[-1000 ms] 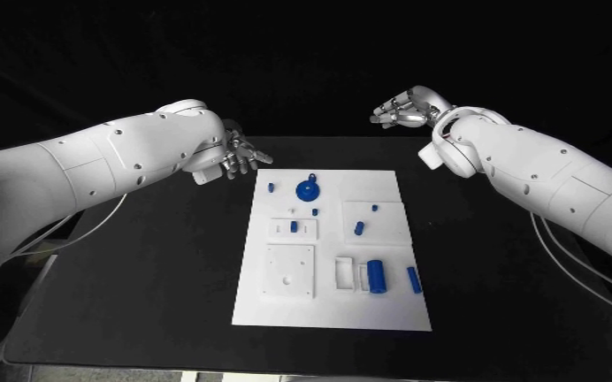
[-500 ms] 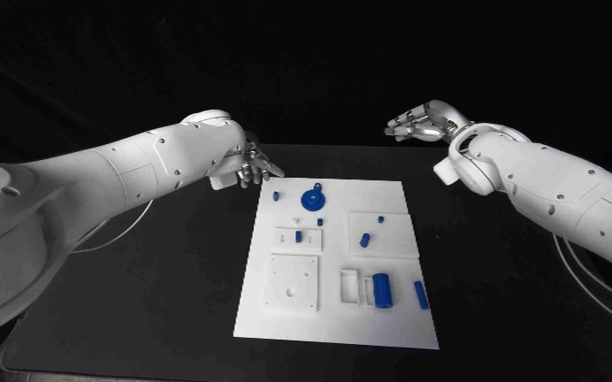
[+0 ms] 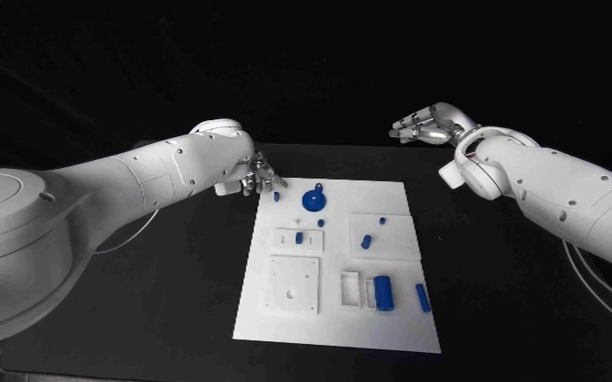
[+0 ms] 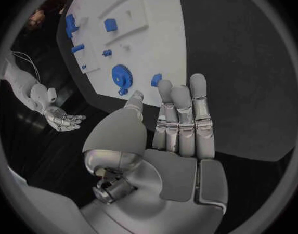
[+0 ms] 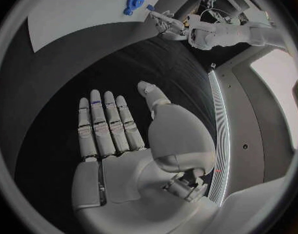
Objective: Assemble the parts on the task board
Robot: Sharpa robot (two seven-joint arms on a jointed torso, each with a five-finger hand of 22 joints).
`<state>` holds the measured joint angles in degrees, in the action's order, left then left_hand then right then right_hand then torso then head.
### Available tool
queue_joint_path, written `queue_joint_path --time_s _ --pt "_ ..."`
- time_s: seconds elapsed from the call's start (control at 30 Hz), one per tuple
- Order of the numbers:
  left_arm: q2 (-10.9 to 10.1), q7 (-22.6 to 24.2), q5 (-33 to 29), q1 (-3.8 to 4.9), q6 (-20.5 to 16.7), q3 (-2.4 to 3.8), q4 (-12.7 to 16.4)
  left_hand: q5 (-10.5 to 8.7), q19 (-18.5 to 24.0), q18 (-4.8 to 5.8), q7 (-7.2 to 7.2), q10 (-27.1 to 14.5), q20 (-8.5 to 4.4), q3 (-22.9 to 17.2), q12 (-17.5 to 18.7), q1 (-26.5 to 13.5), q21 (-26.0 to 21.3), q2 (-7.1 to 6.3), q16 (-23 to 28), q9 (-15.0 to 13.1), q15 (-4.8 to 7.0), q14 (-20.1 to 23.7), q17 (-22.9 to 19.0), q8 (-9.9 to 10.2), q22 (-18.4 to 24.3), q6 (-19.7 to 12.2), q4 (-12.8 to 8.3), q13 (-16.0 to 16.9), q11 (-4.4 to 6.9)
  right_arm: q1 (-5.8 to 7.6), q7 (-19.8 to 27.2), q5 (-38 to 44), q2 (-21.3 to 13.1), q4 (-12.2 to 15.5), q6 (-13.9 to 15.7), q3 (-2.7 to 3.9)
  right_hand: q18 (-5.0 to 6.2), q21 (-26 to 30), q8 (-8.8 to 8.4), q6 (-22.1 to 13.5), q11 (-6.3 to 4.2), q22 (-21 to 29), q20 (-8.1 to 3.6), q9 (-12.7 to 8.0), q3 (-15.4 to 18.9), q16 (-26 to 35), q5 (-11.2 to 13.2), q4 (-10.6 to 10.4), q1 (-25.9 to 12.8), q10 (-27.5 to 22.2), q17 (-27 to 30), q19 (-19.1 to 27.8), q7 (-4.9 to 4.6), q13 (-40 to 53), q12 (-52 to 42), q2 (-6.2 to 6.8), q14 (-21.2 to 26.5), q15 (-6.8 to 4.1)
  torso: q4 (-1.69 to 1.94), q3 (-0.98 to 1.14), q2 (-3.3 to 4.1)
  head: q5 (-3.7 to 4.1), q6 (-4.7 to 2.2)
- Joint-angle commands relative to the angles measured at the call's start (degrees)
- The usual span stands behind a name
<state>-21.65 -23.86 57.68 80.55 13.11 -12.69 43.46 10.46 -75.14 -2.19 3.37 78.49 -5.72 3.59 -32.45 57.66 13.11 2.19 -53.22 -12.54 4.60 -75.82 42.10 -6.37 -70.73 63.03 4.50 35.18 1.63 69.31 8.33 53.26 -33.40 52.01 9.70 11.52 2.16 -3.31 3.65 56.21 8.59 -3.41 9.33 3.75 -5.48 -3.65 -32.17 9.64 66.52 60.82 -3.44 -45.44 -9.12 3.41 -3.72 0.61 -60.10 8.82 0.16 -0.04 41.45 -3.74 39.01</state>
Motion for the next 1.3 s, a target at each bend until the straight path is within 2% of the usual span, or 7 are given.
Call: queue_joint_path --time_s 0.03,0.23,0.53,0.6,0.83,1.07,1.3 --pt "0.25 1.37 1.16 -0.27 2.16 -0.01 -0.35 -0.37 0.32 0.44 0.1 -0.7 -0.03 -0.37 -1.0 -0.42 -0.44 -0.31 -1.3 0.0 0.05 0.93 -0.53 0.2 -1.1 -0.55 0.64 0.2 0.0 0.05 0.36 -0.08 -0.11 0.28 0.74 0.07 0.42 -0.08 -0.1 -0.22 0.27 0.01 -0.15 0.01 -0.34 0.18 -0.21 -0.13 -0.03 -0.19 -0.05 0.49 -0.28 -0.09 0.28 0.0 0.07 0.23 -0.02 -0.07 0.06 -0.02 0.2" --pt "0.44 1.51 1.02 -0.68 2.77 -0.01 -0.88 -0.4 0.29 0.44 0.1 -0.69 0.0 -0.34 -1.22 -0.6 -0.59 -0.24 -1.64 0.0 0.05 0.94 -0.68 0.2 -1.45 -0.61 0.79 0.17 -0.01 0.05 0.34 -0.07 -0.13 0.34 0.83 0.1 0.42 -0.08 -0.1 -0.22 0.27 0.01 -0.15 0.01 -0.34 0.18 -0.21 -0.13 -0.03 -0.19 -0.05 0.49 -0.28 -0.09 0.28 0.0 0.07 0.23 -0.05 -0.03 0.06 0.01 0.52" --pt "0.6 1.74 0.83 -1.16 3.97 -0.03 -1.33 -0.35 0.33 0.42 0.06 -1.01 0.05 -0.51 -1.72 -0.39 -0.98 0.4 -2.32 -0.06 0.01 1.34 -1.0 0.1 -2.3 -0.54 0.53 0.17 -0.02 0.05 0.34 -0.04 -0.05 0.31 0.83 0.11 0.43 -0.08 -0.09 -0.24 0.27 0.01 -0.13 0.01 -0.38 0.18 -0.33 -0.16 -0.02 -0.19 -0.05 0.58 -0.29 -0.09 0.28 0.06 0.1 0.25 0.0 -0.13 0.17 0.32 0.86" --pt "0.56 1.86 0.82 -1.25 3.83 -0.04 -1.4 -0.15 0.25 0.47 0.06 -1.1 0.08 0.23 -2.07 -0.63 -1.35 1.07 -2.81 0.0 0.0 1.64 -1.3 0.22 -3.08 -0.39 -0.39 0.1 0.05 0.05 0.35 -0.02 -0.03 0.31 0.83 0.11 0.43 -0.08 -0.09 -0.24 0.27 0.01 -0.13 0.01 -0.38 0.18 -0.33 -0.16 -0.02 -0.19 -0.05 0.58 -0.29 -0.09 0.28 0.06 0.1 0.25 0.04 -0.14 0.18 0.38 0.96" --pt "0.44 2.14 0.33 -1.33 3.7 -0.04 -1.5 0.22 0.09 0.43 0.03 -1.09 0.02 -0.11 -2.13 -0.3 -1.5 1.93 -2.96 0.0 0.05 1.5 -1.4 0.23 -3.29 -0.37 -0.57 0.06 0.01 0.05 0.39 0.03 0.14 0.15 0.83 0.12 0.43 -0.08 -0.1 -0.21 0.28 0.02 -0.11 0.01 -0.57 0.18 -0.36 -0.21 0.01 -0.19 -0.04 0.7 -0.28 -0.09 0.28 0.09 0.18 0.26 0.14 -0.05 0.14 0.45 1.16" --pt "0.4 2.37 -0.93 -1.34 4.12 -0.04 -1.68 0.68 0.09 0.45 0.04 -1.24 0.02 -1.36 -2.1 1.42 -1.77 4.27 -2.99 0.07 0.04 1.65 -1.52 0.3 -3.51 -0.31 -1.73 0.0 0.01 0.05 0.4 0.06 0.29 0.09 0.79 0.12 0.43 -0.08 -0.1 -0.21 0.28 0.02 -0.11 0.01 -0.57 0.18 -0.36 -0.21 0.01 -0.19 -0.04 0.7 -0.28 -0.09 0.28 0.09 0.18 0.26 0.09 -0.05 0.14 0.47 1.21" --pt "0.4 2.56 -2.12 -1.35 4.64 -0.04 -1.93 0.72 0.0 0.46 0.07 -1.36 0.04 -1.59 -2.17 2.69 -2.18 5.2 -3.08 0.28 0.02 1.73 -1.67 0.44 -3.79 -0.16 -3.21 -0.04 0.0 0.05 0.42 0.08 0.56 -0.08 0.62 0.12 0.43 -0.08 -0.1 -0.21 0.28 0.02 -0.11 0.01 -0.57 0.18 -0.36 -0.21 0.01 -0.19 -0.04 0.7 -0.28 -0.09 0.28 0.09 0.18 0.26 0.02 -0.04 0.16 0.64 1.38"
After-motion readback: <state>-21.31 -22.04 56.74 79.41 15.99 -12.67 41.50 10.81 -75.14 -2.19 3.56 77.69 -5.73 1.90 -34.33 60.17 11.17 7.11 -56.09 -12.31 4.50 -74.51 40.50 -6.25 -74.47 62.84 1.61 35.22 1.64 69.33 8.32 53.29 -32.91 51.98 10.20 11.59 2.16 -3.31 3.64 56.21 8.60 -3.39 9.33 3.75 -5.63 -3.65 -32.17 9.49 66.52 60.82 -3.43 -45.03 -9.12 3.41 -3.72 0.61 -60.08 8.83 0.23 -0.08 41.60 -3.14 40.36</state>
